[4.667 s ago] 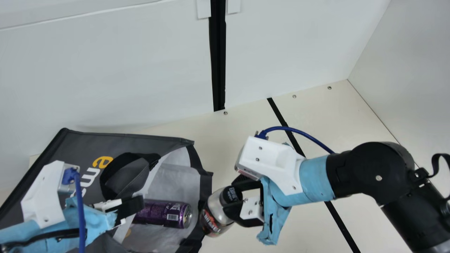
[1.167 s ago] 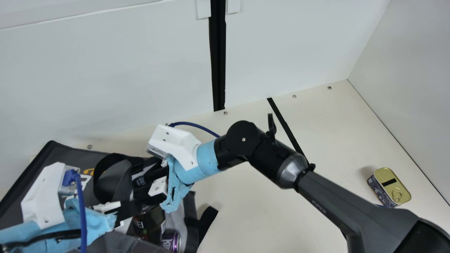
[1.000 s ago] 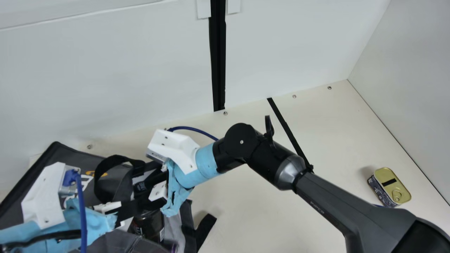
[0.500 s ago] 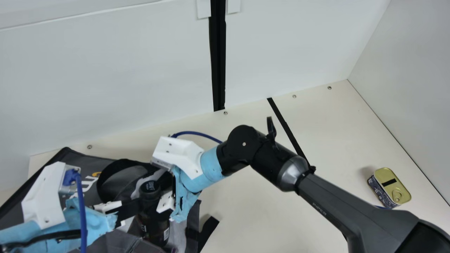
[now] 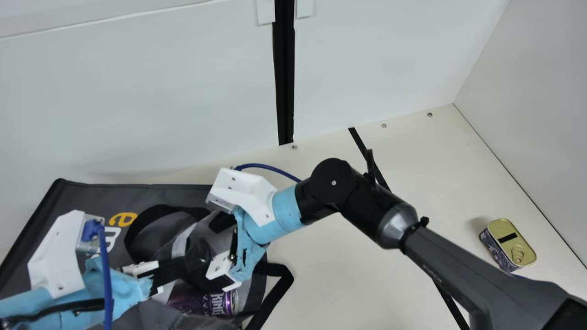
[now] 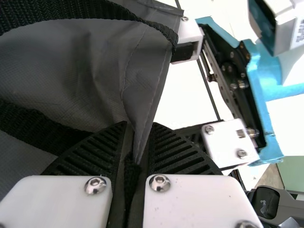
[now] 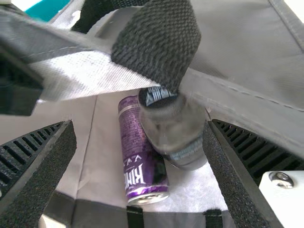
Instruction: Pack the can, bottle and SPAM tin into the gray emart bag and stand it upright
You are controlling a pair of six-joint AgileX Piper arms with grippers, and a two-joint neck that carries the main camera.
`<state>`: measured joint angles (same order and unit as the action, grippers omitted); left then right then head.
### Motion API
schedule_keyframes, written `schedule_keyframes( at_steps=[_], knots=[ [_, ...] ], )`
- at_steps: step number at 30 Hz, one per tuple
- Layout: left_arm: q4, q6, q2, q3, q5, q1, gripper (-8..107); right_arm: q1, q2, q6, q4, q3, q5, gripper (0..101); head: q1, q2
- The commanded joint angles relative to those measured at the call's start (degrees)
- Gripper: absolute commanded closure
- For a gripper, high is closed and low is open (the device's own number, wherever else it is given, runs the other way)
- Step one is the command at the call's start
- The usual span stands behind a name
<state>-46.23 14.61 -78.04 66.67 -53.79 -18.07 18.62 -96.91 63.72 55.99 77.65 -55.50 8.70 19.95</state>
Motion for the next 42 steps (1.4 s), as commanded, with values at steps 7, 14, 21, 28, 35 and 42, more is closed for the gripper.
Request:
schedule_keyframes(
  at_steps=[7,14,21,28,35,42],
  knots=[
    [0.0,0.0,0.0,0.0,0.0,0.0,107,-2.6,2.7,1.6,0.6,-1.8,-2.3,6,1.3,0.0],
    [0.0,0.0,0.0,0.0,0.0,0.0,107,-6.1,5.9,3.1,1.0,-3.6,-5.3,6,1.3,0.0],
    [0.0,0.0,0.0,0.0,0.0,0.0,107,-10.7,9.2,4.3,1.0,-5.0,-9.1,6,1.3,0.0],
    [0.0,0.0,0.0,0.0,0.0,0.0,107,-15.6,12.3,5.0,0.7,-5.5,-12.6,6,1.3,0.0],
    [0.0,0.0,0.0,0.0,0.0,0.0,107,-19.7,15.0,5.4,0.2,-6.1,-14.4,6,1.3,0.0],
    [0.0,0.0,0.0,0.0,0.0,0.0,107,-23.2,17.3,4.9,-0.7,-7.1,-14.4,6,1.3,0.0]
  ],
)
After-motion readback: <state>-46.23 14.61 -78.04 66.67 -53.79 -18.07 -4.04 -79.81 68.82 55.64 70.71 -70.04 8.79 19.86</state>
